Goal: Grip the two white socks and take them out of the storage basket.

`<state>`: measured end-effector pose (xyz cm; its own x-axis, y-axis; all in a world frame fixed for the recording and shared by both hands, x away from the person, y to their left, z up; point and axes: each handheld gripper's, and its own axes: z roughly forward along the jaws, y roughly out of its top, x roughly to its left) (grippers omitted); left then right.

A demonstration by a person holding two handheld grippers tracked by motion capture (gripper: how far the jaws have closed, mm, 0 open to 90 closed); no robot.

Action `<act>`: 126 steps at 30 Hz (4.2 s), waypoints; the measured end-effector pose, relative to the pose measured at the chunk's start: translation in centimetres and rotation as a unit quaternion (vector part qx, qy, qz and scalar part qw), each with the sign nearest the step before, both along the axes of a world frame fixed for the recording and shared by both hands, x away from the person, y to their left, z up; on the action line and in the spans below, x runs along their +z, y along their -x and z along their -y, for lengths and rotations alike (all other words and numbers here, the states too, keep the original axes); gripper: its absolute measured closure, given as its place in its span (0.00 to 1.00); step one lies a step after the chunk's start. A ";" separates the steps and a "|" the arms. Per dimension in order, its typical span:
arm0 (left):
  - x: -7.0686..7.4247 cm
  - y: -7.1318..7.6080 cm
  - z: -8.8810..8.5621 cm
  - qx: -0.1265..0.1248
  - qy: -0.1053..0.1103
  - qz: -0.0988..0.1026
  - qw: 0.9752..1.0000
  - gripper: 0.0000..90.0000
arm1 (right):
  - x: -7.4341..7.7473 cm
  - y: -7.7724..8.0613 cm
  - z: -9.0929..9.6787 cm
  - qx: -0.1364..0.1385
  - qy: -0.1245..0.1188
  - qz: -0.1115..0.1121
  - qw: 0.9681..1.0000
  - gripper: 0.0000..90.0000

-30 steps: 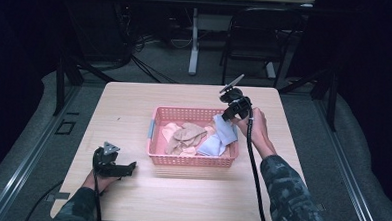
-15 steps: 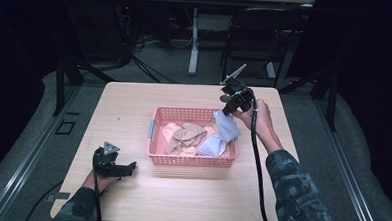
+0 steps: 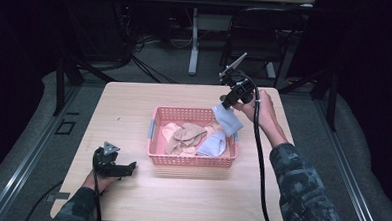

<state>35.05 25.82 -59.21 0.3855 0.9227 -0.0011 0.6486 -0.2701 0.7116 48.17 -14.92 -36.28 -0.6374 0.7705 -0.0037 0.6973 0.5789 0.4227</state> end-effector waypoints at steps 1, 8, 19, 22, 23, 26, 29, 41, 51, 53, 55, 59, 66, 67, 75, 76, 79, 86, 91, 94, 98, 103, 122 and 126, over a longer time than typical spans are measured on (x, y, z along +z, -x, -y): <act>0.0 0.0 0.0 0.000 0.000 0.000 1.000 0.01 | 0.3 0.0 -0.1 -0.001 -0.003 0.002 1.000 0.92; 0.1 0.0 -0.1 -0.003 -0.001 -0.006 1.000 0.01 | 1.7 0.2 0.0 0.007 -0.006 0.010 1.000 0.92; 0.1 0.0 -0.1 -0.003 -0.001 -0.006 1.000 0.01 | 4.2 0.9 0.6 0.005 -0.017 0.034 0.999 0.92; 0.1 0.0 -0.1 -0.003 -0.001 -0.006 1.000 0.01 | 4.5 1.0 0.9 0.005 -0.014 0.034 0.999 0.92; 0.1 0.0 -0.1 -0.003 -0.001 -0.006 1.000 0.01 | 4.7 1.1 1.3 0.003 -0.016 0.039 0.999 0.92; 0.1 0.0 -0.1 -0.003 -0.001 -0.006 1.000 0.01 | 4.9 1.2 1.8 -0.001 -0.018 0.040 0.999 0.92; 0.1 0.0 -0.1 -0.003 -0.001 -0.006 1.000 0.01 | 5.3 1.5 2.7 -0.006 -0.013 0.043 0.999 0.92; 0.1 0.0 0.0 -0.003 -0.001 -0.006 1.000 0.01 | 6.7 2.5 6.2 -0.034 -0.015 0.061 0.997 0.92; 0.0 0.0 0.0 0.002 -0.001 0.000 1.000 0.01 | 6.5 3.4 10.0 -0.065 -0.026 0.070 0.995 0.92; 0.0 0.0 0.0 0.002 -0.001 0.000 1.000 0.01 | 6.0 3.7 11.4 -0.077 -0.029 0.071 0.994 0.92; 0.0 0.0 0.0 0.002 -0.001 0.000 1.000 0.01 | 5.5 3.8 12.2 -0.087 -0.031 0.069 0.993 0.92; 0.0 0.0 0.0 0.002 -0.001 0.000 1.000 0.01 | 4.4 4.0 13.6 -0.102 -0.023 0.073 0.992 0.92; 0.0 0.0 0.0 0.002 -0.001 0.000 1.000 0.01 | 1.7 4.4 15.0 -0.116 -0.024 0.072 0.990 0.92; 0.0 0.0 0.0 0.003 0.000 0.001 1.000 0.01 | 1.4 4.4 15.1 -0.118 -0.022 0.070 0.990 0.92; 0.0 0.1 0.0 0.003 -0.002 0.001 1.000 0.01 | -2.1 4.6 16.2 -0.132 -0.018 0.062 0.989 0.92; 0.0 0.1 0.0 0.003 -0.002 0.001 1.000 0.01 | -2.5 4.7 16.3 -0.134 -0.019 0.059 0.989 0.92; 0.0 0.1 0.1 0.004 -0.001 0.002 1.000 0.01 | -3.6 4.9 16.6 -0.138 -0.022 0.056 0.989 0.92; 0.0 0.1 0.2 0.008 0.000 0.001 1.000 0.01 | -7.8 5.8 17.5 -0.155 -0.027 0.033 0.987 0.92; 0.0 0.1 0.3 0.007 -0.001 -0.001 1.000 0.01 | -11.5 6.0 17.5 -0.162 -0.045 0.003 0.986 0.92; 0.0 0.1 0.3 0.007 -0.001 0.000 1.000 0.01 | -12.6 6.0 17.2 -0.156 -0.037 -0.011 0.987 0.92; 0.0 0.1 0.3 0.007 0.001 0.001 1.000 0.01 | -13.4 6.3 16.4 -0.138 -0.028 -0.016 0.990 0.92; 0.0 0.1 0.3 0.007 0.001 0.001 1.000 0.01 | -14.1 6.3 16.4 -0.144 -0.036 -0.022 0.989 0.92; 0.0 0.1 0.4 0.000 -0.001 -0.001 1.000 0.01 | -17.3 5.7 16.7 -0.141 -0.016 -0.075 0.987 0.84; 0.0 0.1 0.4 -0.002 0.000 0.000 1.000 0.01 | -16.5 5.7 16.7 -0.148 -0.024 -0.067 0.986 0.70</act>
